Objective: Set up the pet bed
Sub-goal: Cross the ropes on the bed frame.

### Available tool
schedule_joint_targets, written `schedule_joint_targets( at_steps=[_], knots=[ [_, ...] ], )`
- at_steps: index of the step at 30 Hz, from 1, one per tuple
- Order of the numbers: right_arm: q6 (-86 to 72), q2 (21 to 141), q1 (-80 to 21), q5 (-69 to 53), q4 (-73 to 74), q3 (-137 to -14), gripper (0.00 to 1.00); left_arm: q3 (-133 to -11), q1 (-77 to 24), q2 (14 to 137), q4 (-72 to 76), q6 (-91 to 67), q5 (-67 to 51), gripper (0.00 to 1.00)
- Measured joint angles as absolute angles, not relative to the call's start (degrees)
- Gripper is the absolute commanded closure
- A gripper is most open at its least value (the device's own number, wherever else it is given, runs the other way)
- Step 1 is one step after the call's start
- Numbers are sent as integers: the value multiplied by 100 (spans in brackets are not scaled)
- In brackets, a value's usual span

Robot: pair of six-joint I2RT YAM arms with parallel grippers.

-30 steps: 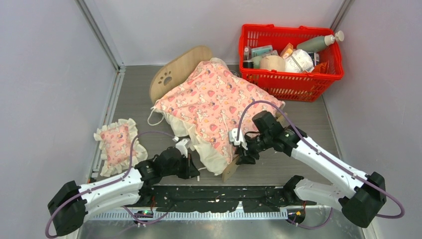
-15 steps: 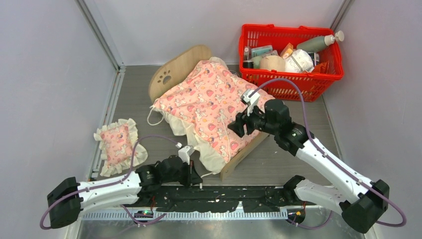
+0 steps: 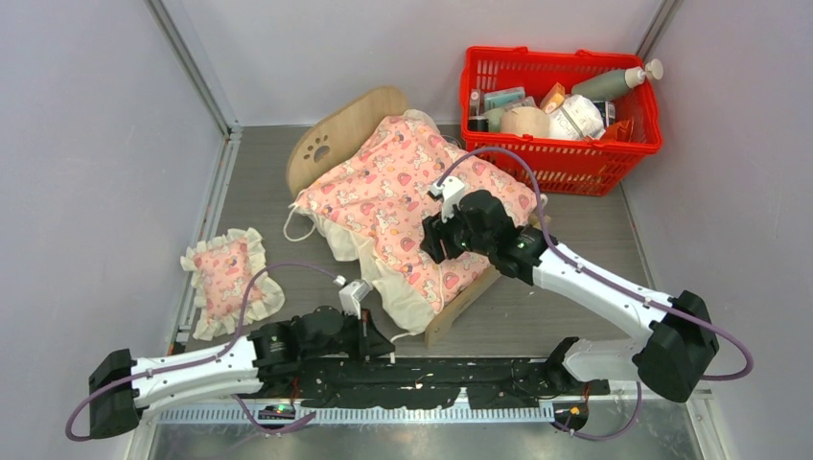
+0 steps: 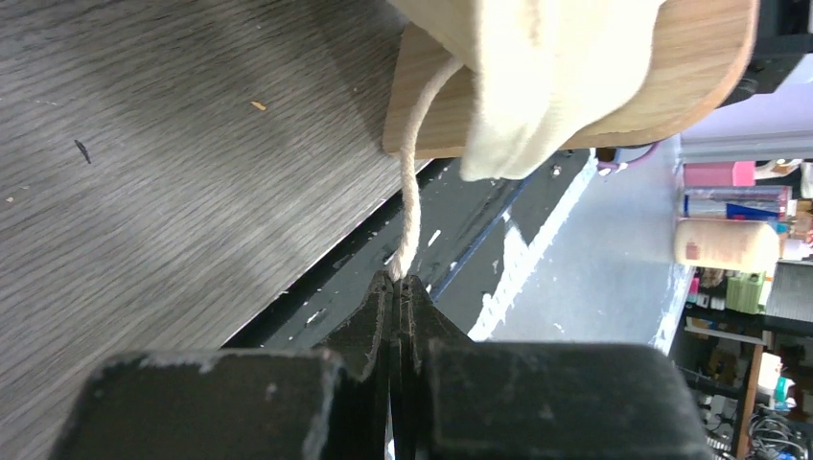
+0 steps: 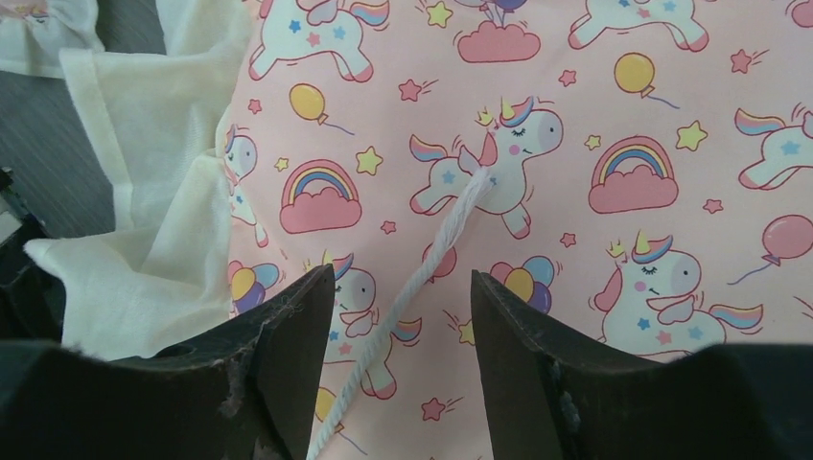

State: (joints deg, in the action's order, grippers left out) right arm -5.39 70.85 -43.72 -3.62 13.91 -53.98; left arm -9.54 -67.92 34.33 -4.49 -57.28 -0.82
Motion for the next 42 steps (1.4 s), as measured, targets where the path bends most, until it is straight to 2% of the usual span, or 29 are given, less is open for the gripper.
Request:
schedule_joint_targets(
  at_steps=[5,8,10,12,14,24,32,36,42],
  knots=[
    [-539,7249,-4442,-10,1492,-5443,43,-947,-6792,3070,-615,-5817,-45,100],
    [-552,7253,-4449,62,1540,-5443,47,-945,-6794,2923,-690,-5828,-67,100],
    [-572,7253,-4453,82,1555,-5443,58,-945,-6799,2847,-749,-5833,-108,100],
    [-593,7253,-4471,97,1557,-5443,82,-945,-6799,2794,-843,-5837,-148,100],
    [-617,7251,-4517,128,1555,-5443,93,-945,-6801,2753,-976,-5837,-183,100],
    [-659,6692,-4759,-5,1535,-5443,95,-945,-6849,2447,-1559,-5850,-327,100],
    [-760,5957,-5828,-1315,1020,-5103,95,-991,-6853,2571,-1726,-5833,-325,100],
    [-952,6163,-6416,-1625,698,-4786,95,-998,-6858,2602,-1793,-5839,-305,100],
    [-1468,6965,-7199,-1374,99,-4460,95,-996,-6860,2488,-1820,-5876,-303,100]
  ],
)
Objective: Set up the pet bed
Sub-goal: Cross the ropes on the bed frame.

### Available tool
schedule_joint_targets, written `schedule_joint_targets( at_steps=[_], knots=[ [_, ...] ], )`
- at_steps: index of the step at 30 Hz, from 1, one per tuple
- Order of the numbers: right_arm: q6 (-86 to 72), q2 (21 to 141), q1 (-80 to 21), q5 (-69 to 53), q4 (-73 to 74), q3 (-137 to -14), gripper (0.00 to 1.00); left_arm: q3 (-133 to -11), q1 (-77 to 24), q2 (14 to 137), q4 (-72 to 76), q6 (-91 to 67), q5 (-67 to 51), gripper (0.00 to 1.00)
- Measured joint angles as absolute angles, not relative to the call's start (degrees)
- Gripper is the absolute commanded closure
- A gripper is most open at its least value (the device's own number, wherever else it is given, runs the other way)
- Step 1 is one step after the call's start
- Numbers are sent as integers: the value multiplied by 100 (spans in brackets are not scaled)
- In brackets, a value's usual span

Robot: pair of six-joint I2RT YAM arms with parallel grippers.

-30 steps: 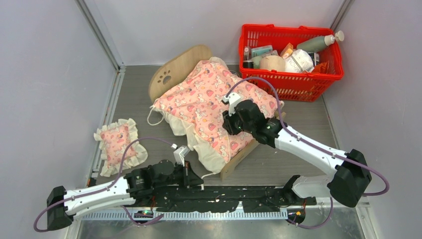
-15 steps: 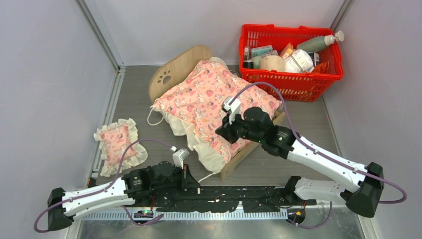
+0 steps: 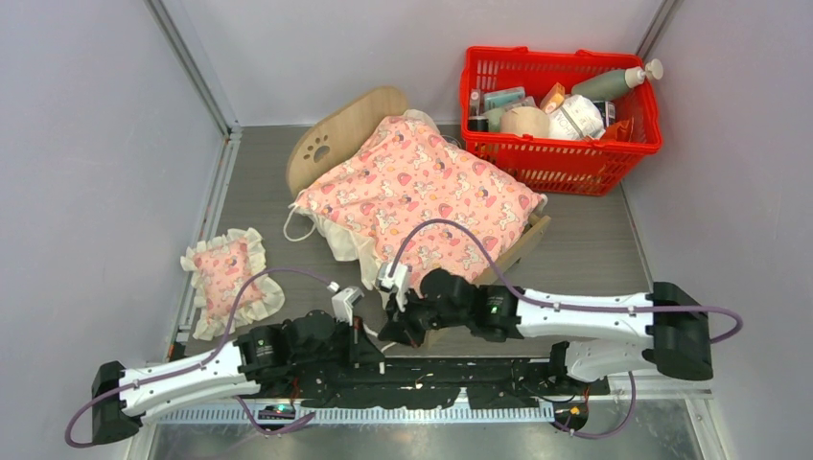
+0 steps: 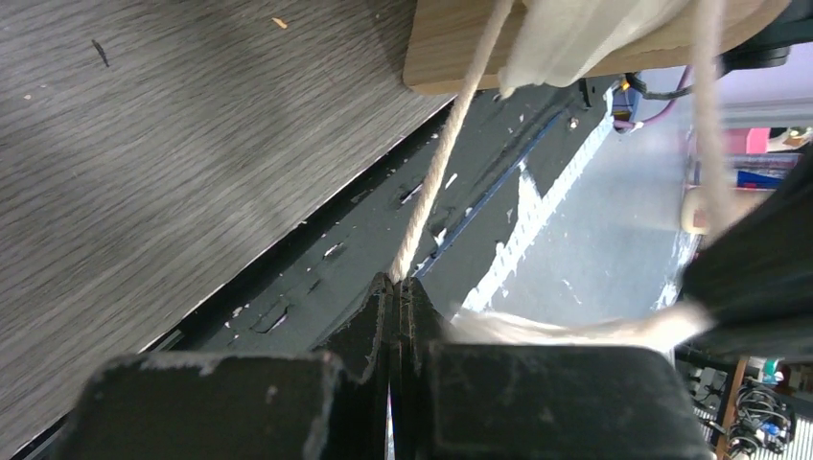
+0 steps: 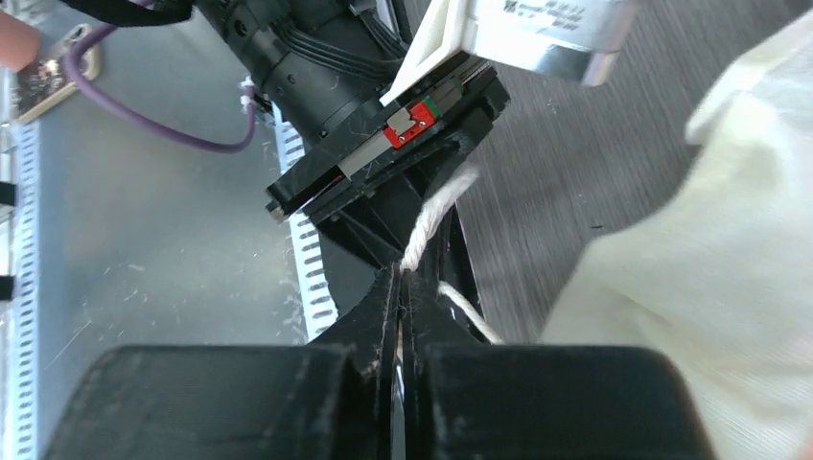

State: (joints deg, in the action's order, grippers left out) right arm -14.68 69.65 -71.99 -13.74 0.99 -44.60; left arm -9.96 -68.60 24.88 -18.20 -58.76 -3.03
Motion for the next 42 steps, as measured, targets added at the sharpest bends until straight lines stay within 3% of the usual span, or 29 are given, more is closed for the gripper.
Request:
schedule_joint_targets(
  at_steps=[7,14,18,23,31,36,42],
  knots=[
    [-2145,7669,-7950,648,-130,-4541,95,-849,-6866,1992,-1835,-6025,-268,100],
    [-2292,7787,-7795,3212,388,-4668,95,-698,-6890,1968,-1791,-6084,-150,100],
    [-2185,7730,-7634,3382,211,-4698,95,-705,-6893,2593,-1431,-5994,-143,100],
    [-1520,7380,-6490,3992,152,-4407,95,-746,-6925,3509,-735,-5850,-158,100],
    [-565,7242,-5951,3736,-130,-4272,95,-1221,-6936,4285,-23,-5596,-154,100],
    [-434,7004,-6117,3319,75,-4368,95,-1293,-6938,3865,-226,-5542,-58,100],
    [-672,6692,-7461,3153,379,-4928,95,-1203,-6936,2681,-707,-5542,213,100]
  ],
)
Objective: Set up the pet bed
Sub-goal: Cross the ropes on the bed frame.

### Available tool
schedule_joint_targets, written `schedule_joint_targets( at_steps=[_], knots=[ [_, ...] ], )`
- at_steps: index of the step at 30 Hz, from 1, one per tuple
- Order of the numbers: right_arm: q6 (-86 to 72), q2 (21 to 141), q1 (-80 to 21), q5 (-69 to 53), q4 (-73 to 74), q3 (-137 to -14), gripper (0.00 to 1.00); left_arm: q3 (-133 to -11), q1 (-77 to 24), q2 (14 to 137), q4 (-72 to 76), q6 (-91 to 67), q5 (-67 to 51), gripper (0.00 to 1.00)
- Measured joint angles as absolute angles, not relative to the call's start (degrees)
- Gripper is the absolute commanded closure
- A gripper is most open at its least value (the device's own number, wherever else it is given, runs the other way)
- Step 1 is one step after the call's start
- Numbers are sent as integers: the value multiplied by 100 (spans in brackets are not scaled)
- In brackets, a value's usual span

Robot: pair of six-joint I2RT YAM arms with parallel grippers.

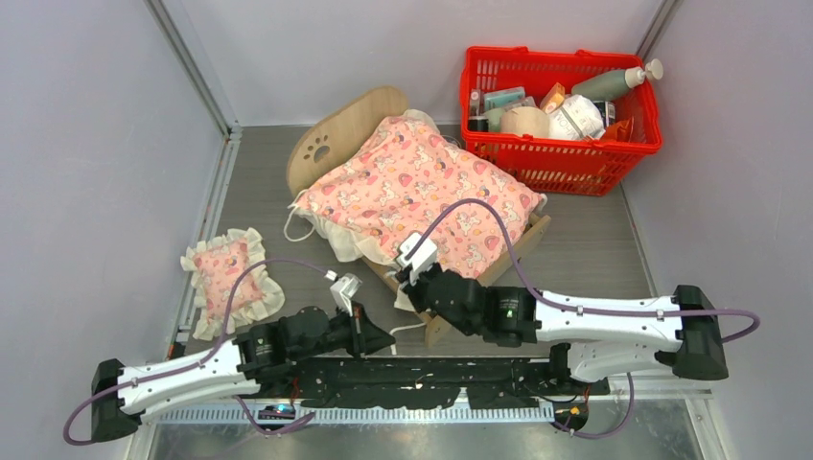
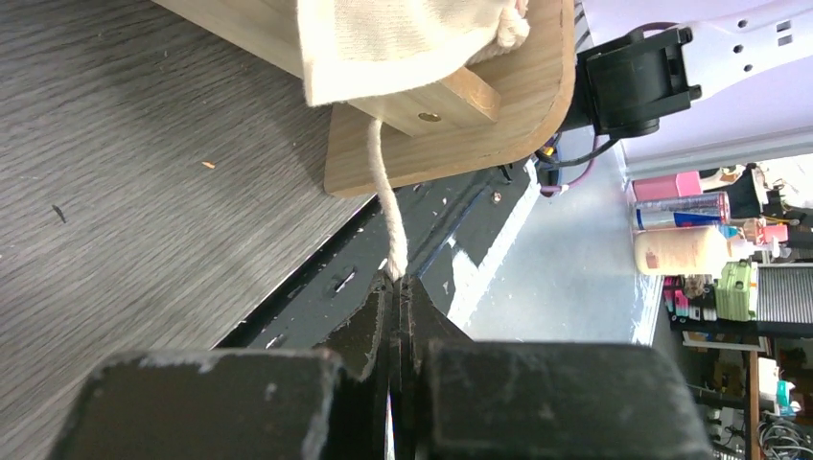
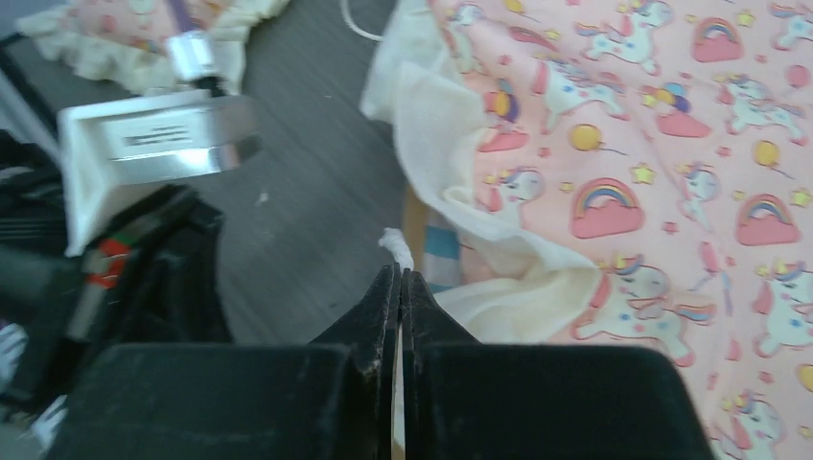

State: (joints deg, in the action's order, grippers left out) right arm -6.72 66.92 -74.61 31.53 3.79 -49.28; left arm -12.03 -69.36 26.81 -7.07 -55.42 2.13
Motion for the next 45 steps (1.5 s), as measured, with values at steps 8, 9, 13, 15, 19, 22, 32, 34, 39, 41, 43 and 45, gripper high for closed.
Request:
schedule_joint_targets(
  at_steps=[8,9,13,15,19,22,32,34,39,41,43,45],
  knots=[
    [-1378,7085,-8335,3203,395,-5054,95,-934,-6938,2482,-978,-5575,185,100],
    [-1457,7210,-8364,3201,384,-5070,95,-904,-6938,2467,-998,-5590,172,100],
    [-1793,7732,-8405,3210,213,-5234,95,-701,-6938,2161,-1028,-5684,121,100],
    [-1984,8003,-8405,3249,132,-5398,95,-609,-6938,1894,-1074,-5699,102,100],
    [-2303,8493,-8407,3352,196,-5839,95,-528,-6943,1479,-1188,-5706,89,100],
    [-2550,8630,-8431,3378,377,-5946,90,-521,-6943,1262,-1313,-5706,93,100],
    [-2749,7979,-8617,3610,1135,-5719,40,-648,-6947,854,-1868,-5623,305,100],
    [-2366,7577,-8729,3682,910,-5457,39,-803,-6947,860,-2080,-5502,451,100],
    [-510,6718,-9172,3793,30,-4587,37,-1594,-6904,1232,-2563,-5098,932,100],
    [464,6416,-9378,3616,-338,-4165,36,-1903,-6796,1540,-2609,-4936,982,100],
    [1518,6141,-9633,3330,-657,-3743,35,-2165,-6554,2018,-2620,-4786,934,100],
    [2438,6075,-9856,3052,-744,-3570,35,-2281,-6230,2427,-2611,-4696,762,100]
  ],
)
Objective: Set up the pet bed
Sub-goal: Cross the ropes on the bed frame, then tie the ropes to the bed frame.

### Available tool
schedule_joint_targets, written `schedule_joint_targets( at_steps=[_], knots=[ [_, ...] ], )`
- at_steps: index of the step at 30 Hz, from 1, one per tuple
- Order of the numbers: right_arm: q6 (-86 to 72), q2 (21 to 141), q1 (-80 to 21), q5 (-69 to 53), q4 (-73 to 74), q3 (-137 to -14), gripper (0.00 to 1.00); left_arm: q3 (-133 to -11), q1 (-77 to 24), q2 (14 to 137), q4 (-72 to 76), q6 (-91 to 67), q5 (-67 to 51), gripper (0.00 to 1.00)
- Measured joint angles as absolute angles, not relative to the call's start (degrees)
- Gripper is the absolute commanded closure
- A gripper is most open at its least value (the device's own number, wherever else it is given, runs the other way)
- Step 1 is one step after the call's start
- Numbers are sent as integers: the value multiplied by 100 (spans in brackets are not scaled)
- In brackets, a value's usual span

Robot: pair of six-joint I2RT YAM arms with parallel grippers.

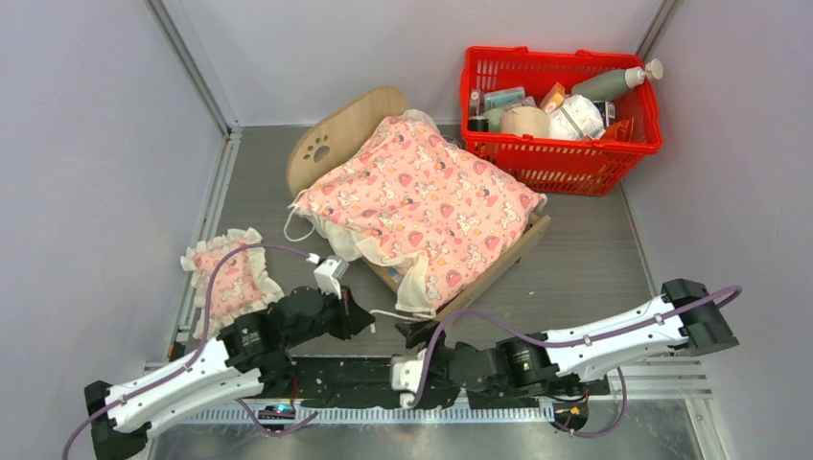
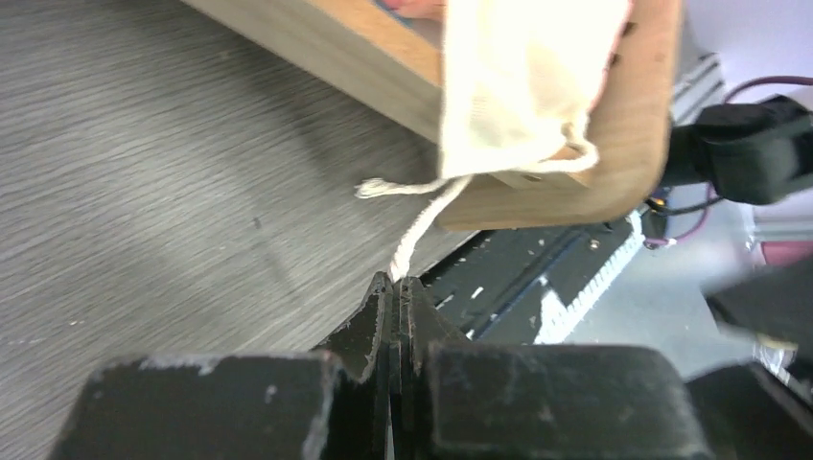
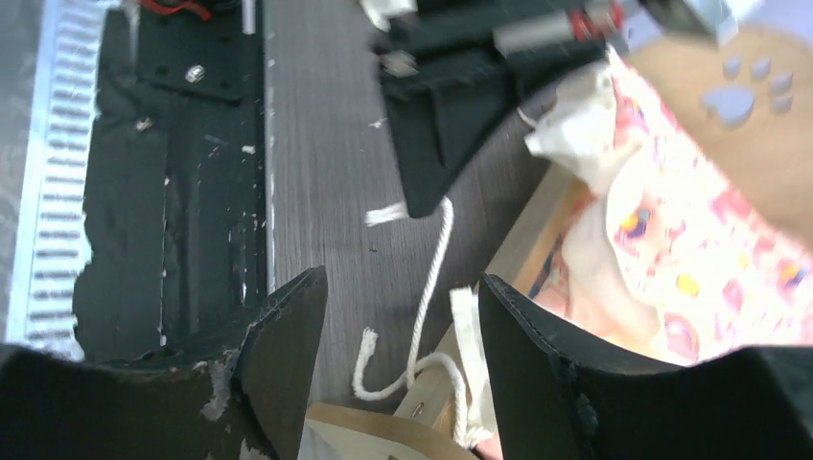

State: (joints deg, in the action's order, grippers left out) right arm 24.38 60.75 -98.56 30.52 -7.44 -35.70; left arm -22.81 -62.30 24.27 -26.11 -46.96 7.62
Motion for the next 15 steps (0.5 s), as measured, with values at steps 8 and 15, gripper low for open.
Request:
schedule_joint_targets(
  at_steps=[8,15],
  knots=[
    [4156,7651,-10121,2740,897,-4862,42,-2303,-4794,3015,-2370,-4497,-364,100],
    [4311,9056,-10003,2493,3015,-6257,44,-2471,-4591,3385,-2178,-4324,-963,100]
  ],
)
